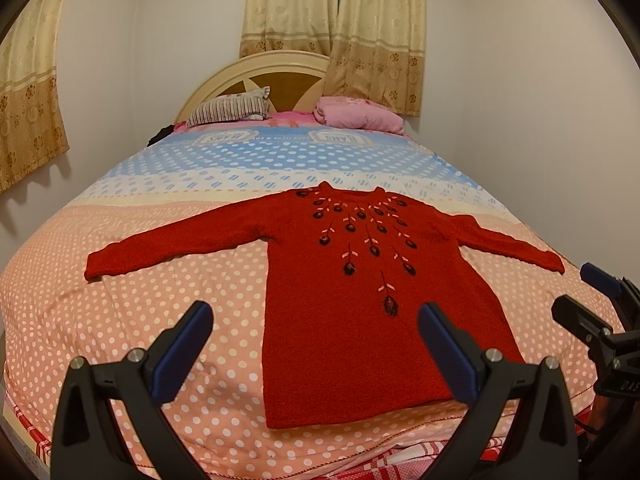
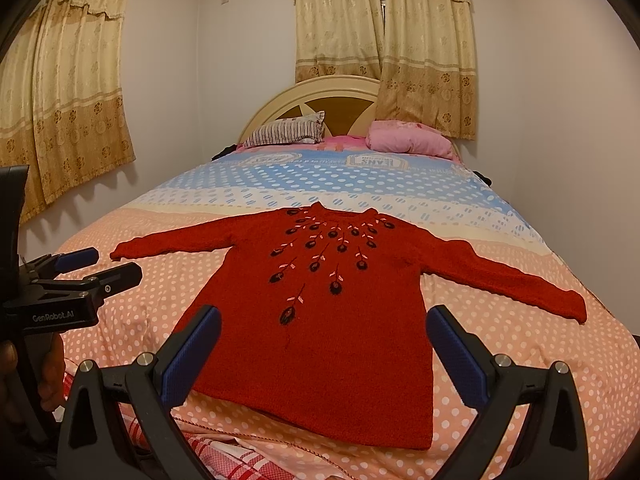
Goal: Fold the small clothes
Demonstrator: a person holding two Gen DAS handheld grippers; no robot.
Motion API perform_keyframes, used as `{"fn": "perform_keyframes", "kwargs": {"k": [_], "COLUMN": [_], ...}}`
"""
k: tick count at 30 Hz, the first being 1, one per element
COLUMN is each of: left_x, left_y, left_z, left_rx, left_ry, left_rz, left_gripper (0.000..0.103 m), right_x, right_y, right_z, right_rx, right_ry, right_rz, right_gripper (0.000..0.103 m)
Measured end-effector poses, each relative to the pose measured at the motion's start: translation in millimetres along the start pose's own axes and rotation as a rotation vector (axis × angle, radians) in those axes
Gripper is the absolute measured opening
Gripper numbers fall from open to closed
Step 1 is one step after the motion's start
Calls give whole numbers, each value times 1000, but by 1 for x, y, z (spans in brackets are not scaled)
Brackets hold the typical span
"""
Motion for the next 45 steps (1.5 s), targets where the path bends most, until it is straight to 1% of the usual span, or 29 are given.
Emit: {"fn": "perform_keyframes", "kwargs": {"k": [23,28,32,37,41,45], "left_x": [-4,-6,-5,-8,-11,-13], "left_y": [4,10,19,35,52,70], "left_z": [-3,-5,-8,-10,-12,-11], "left_rx": [-9,-26,-45,-72,-95,-119], "left_ry": [-5,-8,-2,3,16,51], "left_rz": [5,8,-3,-13,-6,2], "left_gripper": [103,103,103,103,103,103], "right_x": [0,3,9,26,51,89], "right_y": [6,12,19,32,45,63], "right_z": [-3,-8,-12,-18,-26,-36], "right_rx": [-14,-27,-39,-63,-87,-127], "right_ry": [-4,1,9,28,73,149], "right_rz": [6,5,7,-4,-16,-36], "right_gripper": [102,102,102,102,102,102]}}
Point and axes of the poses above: each gripper's, at about its wrist camera, not at the fingertips, and y roughly the way its jaws point, x to its right, z to its top, the point moved 10 cm from there along y, roughly the way its jaws point, and after that the axes turned 1 degree about -z, right-handed, at the moved point
